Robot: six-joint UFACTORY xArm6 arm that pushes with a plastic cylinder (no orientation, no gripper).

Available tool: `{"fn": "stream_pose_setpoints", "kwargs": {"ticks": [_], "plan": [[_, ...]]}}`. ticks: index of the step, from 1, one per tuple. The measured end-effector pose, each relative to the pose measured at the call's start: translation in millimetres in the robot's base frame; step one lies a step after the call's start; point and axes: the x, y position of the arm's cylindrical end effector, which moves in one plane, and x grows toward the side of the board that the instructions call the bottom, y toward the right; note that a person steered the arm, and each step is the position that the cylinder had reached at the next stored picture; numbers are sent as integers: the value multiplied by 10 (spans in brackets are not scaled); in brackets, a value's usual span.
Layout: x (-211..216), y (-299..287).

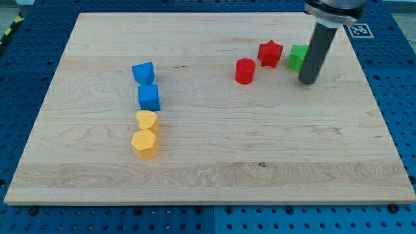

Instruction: Push the green star slightly up

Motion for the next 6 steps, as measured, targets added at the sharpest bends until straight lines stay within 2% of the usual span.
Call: {"fn": "stream_pose_setpoints", "kwargs": {"ticks": [3,5,6], "plan": [[-126,310],[-126,-157],[-126,-88]]}}
